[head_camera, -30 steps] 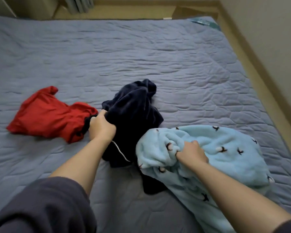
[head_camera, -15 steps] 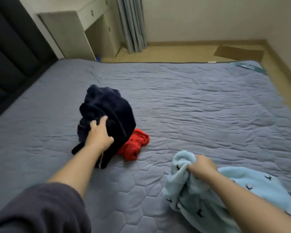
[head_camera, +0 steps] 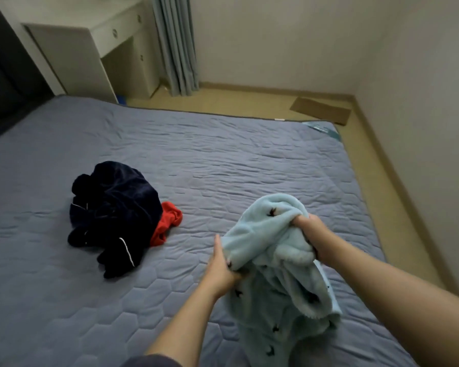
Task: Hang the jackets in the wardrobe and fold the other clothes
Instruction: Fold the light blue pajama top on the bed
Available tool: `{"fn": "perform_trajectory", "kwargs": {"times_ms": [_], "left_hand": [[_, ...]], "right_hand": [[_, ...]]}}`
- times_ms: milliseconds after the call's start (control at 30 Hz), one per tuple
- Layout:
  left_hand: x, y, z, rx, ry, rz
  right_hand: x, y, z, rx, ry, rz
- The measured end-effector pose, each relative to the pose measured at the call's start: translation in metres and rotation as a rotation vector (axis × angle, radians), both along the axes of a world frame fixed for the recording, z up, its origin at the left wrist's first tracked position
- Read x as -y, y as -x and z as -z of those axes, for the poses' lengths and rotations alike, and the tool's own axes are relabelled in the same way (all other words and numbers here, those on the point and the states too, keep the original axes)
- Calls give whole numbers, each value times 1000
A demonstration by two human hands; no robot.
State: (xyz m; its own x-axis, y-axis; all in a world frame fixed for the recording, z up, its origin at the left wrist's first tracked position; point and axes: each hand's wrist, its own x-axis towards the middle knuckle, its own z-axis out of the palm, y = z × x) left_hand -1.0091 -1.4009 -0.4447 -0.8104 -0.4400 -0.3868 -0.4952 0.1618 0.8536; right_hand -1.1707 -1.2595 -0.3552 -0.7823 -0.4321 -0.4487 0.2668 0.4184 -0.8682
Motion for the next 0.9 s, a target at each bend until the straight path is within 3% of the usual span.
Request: {"fn": "perform_trajectory", "kwargs": {"times_ms": [100, 267, 433, 567, 767, 900], "left_hand": [[-27, 5, -66, -2, 194, -120], [-54, 10, -230, -352, 251, -272], [-57, -18, -395, -469, 504, -172], [-69, -37, -494, -547, 697, -124], [-58, -71, -594, -503, 1059, -142], [-40, -102, -616, -207, 1409, -237]], "right_hand": [[-46, 6, -70, -22, -2, -48], [-130, 9, -200, -164, -139, -201], [-194, 10, -313, -487, -482, -415], [-212, -8, -373, -663, -480, -373], [-216, -51, -444, -863, -435, -272], [-211, -76, -466, -873, -311, -227]]}}
